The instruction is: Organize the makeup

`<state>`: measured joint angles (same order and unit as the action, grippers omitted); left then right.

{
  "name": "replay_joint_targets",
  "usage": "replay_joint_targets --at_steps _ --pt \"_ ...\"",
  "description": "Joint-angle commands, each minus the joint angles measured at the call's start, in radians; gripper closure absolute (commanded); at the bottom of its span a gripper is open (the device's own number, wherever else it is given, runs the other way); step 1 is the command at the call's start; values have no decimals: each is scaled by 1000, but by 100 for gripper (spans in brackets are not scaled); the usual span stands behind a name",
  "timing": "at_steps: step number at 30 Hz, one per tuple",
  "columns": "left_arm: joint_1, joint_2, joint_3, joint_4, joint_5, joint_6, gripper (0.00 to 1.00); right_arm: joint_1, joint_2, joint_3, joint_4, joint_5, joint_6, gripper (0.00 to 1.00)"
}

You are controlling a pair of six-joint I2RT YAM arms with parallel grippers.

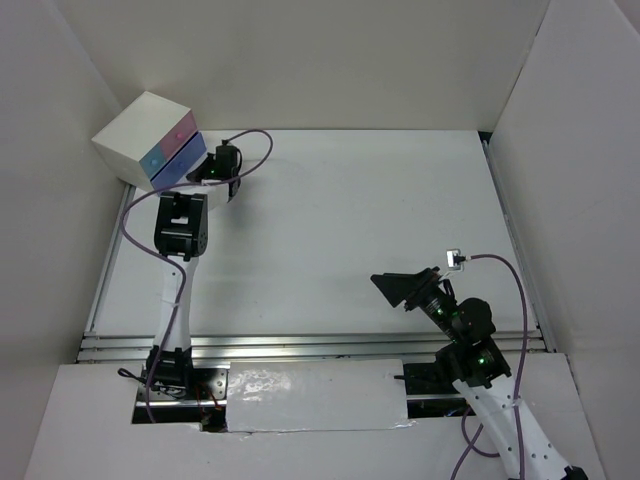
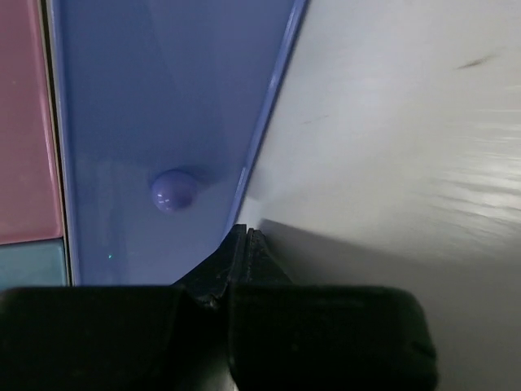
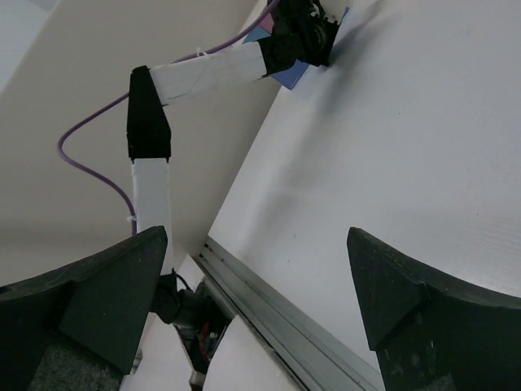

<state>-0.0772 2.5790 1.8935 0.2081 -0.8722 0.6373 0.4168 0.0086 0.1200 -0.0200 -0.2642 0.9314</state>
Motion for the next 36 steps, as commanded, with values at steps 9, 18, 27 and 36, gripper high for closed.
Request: replay_joint_targets --at_steps 9,18,27,36 --pt "70 50 96 100 -42 -7 100 11 59 -63 199 -55 32 0" --pt "44 21 115 -44 -7 -126 100 10 88 -74 226 -58 30 0" --pt "-237 -328 -165 30 141 -131 66 13 129 -53 196 -6 12 0" --pt "-539 -701 256 -882 60 -882 1 14 231 262 -152 176 -205 0"
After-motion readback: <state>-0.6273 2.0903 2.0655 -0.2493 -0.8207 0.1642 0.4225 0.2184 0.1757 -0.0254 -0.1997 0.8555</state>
